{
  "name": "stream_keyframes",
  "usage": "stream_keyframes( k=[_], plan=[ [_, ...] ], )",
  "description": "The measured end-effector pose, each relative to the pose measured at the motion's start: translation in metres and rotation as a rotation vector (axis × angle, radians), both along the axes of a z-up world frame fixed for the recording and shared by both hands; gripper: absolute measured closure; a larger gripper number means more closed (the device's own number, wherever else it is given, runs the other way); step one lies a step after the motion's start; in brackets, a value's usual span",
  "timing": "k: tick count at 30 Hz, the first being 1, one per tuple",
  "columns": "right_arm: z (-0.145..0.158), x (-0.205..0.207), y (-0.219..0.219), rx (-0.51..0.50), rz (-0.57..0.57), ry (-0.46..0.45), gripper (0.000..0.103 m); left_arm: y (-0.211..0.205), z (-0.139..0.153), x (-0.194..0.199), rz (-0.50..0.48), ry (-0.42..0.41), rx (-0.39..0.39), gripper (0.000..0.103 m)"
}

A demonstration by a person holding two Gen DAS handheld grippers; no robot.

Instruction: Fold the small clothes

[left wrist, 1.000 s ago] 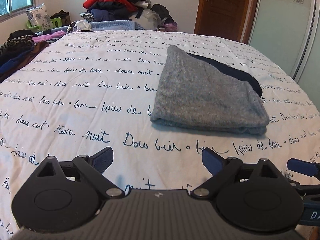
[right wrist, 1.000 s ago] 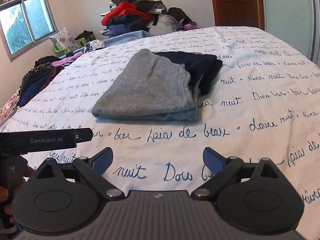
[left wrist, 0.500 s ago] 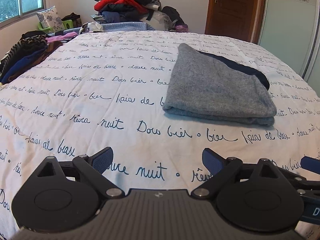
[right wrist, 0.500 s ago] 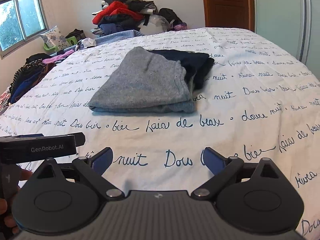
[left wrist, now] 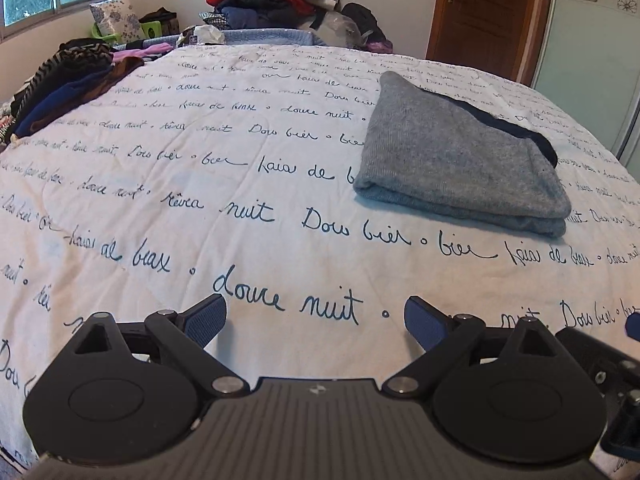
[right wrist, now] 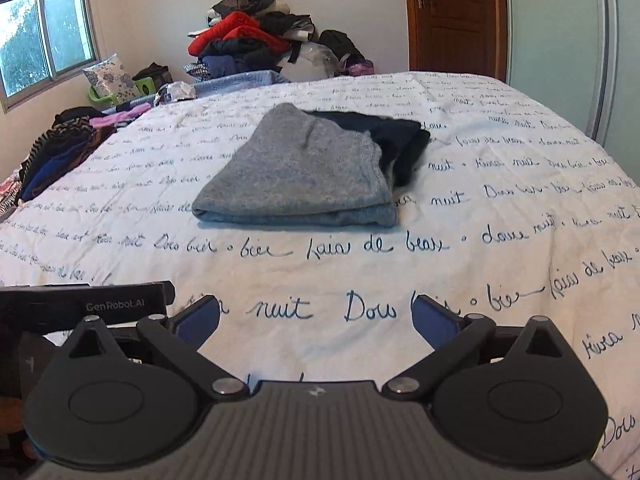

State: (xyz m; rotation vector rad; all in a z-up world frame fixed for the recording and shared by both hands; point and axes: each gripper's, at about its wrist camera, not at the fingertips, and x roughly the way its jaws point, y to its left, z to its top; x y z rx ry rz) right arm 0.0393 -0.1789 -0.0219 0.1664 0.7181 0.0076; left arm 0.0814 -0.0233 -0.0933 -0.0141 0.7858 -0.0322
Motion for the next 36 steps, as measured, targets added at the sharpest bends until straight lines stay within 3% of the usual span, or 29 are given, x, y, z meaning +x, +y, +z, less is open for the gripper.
stream_keyframes(
  k=[4,15,36],
  plan=[
    [-0.004,0.0,0.001,0.01,0.004,0.016,0.0,-0.001,0.001,-0.002,-0.002,-0.015,0.038,0.009],
    [-0.003,-0.004,-0.003,0.006,0.005,0.016,0.0,-0.005,0.005,-0.011,-0.03,-0.018,0.042,0.009],
    [-0.006,-0.003,0.0,-0.005,0.01,0.026,0.0,0.002,0.003,-0.011,0.008,0.002,0.04,0.009]
  ],
)
